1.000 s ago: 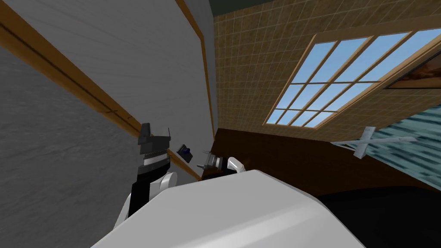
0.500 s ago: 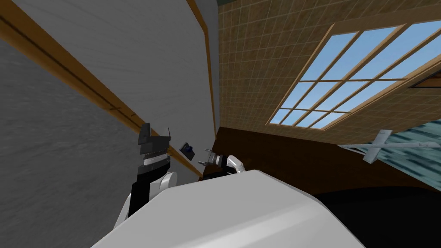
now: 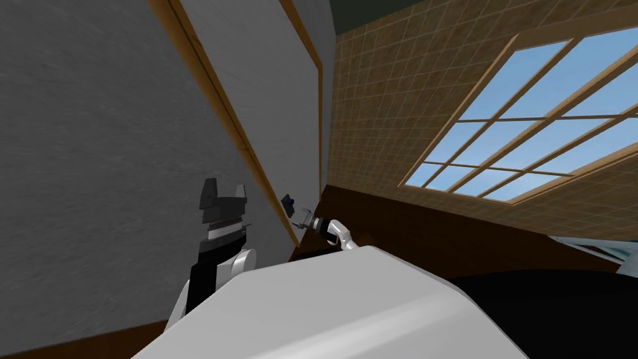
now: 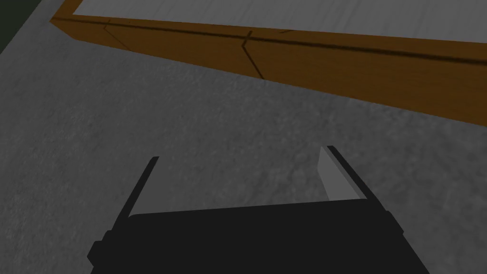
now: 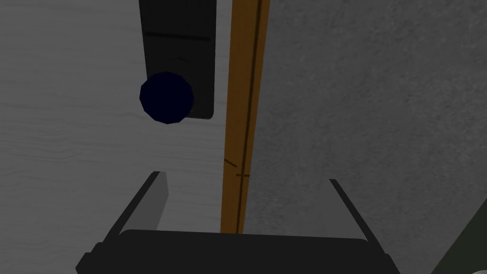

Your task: Pull the door open

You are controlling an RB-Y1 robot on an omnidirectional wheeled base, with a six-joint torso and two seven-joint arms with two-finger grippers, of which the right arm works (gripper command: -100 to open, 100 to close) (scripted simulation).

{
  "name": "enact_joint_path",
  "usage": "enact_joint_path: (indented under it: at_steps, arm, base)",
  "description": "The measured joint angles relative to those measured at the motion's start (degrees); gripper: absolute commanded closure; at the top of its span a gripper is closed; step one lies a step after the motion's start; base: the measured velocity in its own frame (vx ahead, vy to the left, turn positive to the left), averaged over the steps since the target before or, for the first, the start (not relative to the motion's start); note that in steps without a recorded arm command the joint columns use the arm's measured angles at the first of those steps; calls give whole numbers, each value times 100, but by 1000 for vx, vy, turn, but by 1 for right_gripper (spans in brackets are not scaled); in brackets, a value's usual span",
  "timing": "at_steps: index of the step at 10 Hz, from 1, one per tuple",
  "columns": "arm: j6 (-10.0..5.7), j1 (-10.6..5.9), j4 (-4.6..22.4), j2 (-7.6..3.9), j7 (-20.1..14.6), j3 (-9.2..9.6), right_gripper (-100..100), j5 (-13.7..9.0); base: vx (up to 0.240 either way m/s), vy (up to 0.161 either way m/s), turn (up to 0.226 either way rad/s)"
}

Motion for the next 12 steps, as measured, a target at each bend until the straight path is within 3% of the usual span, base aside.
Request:
enact_joint_path:
  at_steps: [3,6,8,9,12]
  arm:
    - [68,-204,328,171,148,-281,-100,-91]
    - [104,-480,854,454,421,-693,-100,-235]
    - [245,-583,960,565,424,-838,-100,-267]
    - [251,-592,972,577,436,-846,100,-271]
    - [245,-583,960,565,424,-838,100,-267]
  base:
    - [43,38,203]
    - [106,22,255]
    - [87,-41,135]
    - [-24,0,-45]
    - [-12,6,-8]
